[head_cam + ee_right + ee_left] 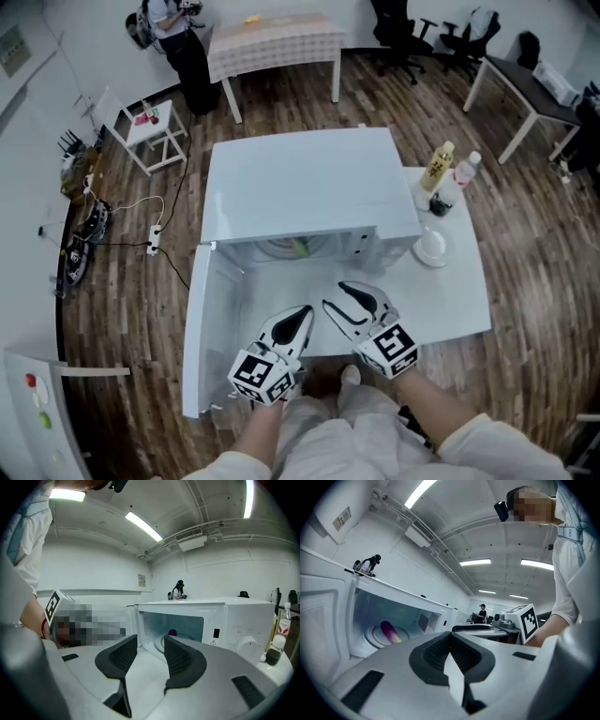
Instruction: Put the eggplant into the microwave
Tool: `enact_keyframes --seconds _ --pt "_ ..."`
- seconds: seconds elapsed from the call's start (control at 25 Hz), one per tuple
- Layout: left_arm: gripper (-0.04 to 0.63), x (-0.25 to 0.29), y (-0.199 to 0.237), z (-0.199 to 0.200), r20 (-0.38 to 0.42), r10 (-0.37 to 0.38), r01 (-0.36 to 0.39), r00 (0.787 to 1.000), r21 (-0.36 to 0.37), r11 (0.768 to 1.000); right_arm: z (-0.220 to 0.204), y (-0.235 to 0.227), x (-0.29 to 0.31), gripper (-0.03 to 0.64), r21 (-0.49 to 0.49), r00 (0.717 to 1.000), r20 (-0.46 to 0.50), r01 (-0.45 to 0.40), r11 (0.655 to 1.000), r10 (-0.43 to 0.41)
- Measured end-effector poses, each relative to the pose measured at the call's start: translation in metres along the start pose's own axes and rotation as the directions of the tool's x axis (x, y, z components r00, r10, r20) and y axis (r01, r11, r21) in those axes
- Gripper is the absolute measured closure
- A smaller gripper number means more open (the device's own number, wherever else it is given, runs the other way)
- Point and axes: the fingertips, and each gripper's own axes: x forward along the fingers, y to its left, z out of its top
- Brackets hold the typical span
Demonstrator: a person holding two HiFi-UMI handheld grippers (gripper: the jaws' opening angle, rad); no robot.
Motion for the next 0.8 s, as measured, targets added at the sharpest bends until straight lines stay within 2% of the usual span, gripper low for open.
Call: enact_keyframes --seconds 0.16,0.44,0.8 --pt "0.594 -0.001 -0.018 0.009 0.004 -0.038 0.038 0.999 0.019 0.999 0.013 0.009 -0.021 0.436 -0.016 0.999 0.027 -0.028 0.999 0.028" --pt "0.594 -0.003 -0.046 0.032 0.024 -0.102 0.1 0.995 0.055 0.993 0.043 0.019 -0.055 0.546 0.008 0.994 0.091 -0.056 0.998 0.055" --pt "0.594 -0.005 -0.079 0.047 0.017 -0.188 0.185 0.982 0.11 0.977 0.058 0.028 -0.088 0.571 0.051 0.988 0.126 -0.092 0.994 0.084"
